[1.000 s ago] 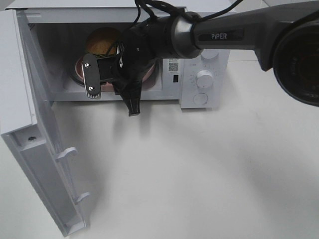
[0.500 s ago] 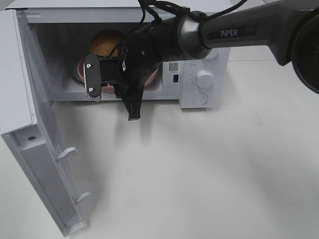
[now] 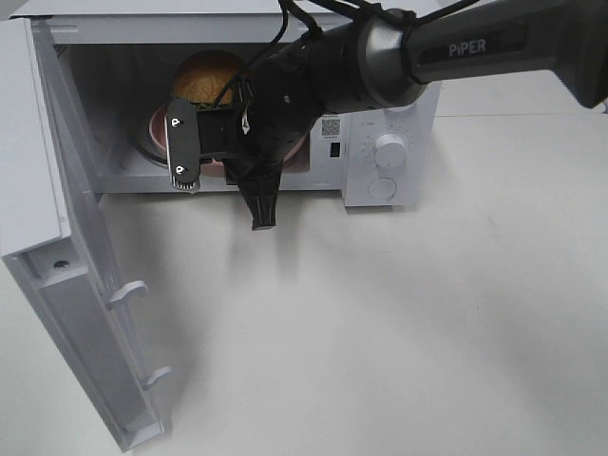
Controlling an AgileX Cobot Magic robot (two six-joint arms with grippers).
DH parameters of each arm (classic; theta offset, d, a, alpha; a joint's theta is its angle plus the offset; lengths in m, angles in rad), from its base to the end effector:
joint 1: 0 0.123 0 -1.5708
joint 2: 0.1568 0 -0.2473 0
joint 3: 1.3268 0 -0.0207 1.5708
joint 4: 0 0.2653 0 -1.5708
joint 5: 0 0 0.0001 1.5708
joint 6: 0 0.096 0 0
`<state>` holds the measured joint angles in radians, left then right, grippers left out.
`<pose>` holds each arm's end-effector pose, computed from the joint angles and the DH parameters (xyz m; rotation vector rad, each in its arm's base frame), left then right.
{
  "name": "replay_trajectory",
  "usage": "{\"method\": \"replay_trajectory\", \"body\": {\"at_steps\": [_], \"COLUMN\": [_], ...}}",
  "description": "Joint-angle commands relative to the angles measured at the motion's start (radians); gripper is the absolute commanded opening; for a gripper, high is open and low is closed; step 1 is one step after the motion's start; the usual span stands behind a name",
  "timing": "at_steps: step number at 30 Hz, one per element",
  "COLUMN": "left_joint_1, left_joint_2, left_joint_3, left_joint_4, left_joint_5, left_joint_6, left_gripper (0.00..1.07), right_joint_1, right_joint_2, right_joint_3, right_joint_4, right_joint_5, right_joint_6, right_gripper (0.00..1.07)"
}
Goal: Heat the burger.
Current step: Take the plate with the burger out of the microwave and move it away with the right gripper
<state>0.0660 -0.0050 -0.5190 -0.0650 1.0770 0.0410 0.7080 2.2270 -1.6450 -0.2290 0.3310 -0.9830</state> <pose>0.0468 -0.0024 0.2865 -0.0209 2.0348 -0.0104 0.3756 0.3122 0.1153 -1.9451 1.4225 -0.3183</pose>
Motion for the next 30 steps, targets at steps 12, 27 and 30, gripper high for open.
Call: {"method": "replay_trajectory", "body": {"at_steps": [12, 27, 30], "left_joint_1": [0.002, 0.002, 0.002], "left_joint_2": [-0.007, -0.007, -0.007], "left_joint_3": [0.003, 0.003, 0.003], "left_joint_4": [-0.006, -0.006, -0.006], "left_joint_5": [-0.009, -0.009, -0.009], "left_joint_6": [0.0, 0.0, 0.0], "left_gripper": [0.98, 0.98, 0.98], "right_joint_1": [0.018, 0.037, 0.05], "right_joint_2": [-0.126, -0.254, -0.276], "right_joint_3": [0.151, 0.358, 0.394], "right_joint_4": [-0.016, 0.007, 0.007], "right_joint_5": [-0.145, -0.239, -0.26], "right_joint_6": [-0.179, -0.186, -0.186], "right_gripper": [0.0, 0.0, 0.0]}}
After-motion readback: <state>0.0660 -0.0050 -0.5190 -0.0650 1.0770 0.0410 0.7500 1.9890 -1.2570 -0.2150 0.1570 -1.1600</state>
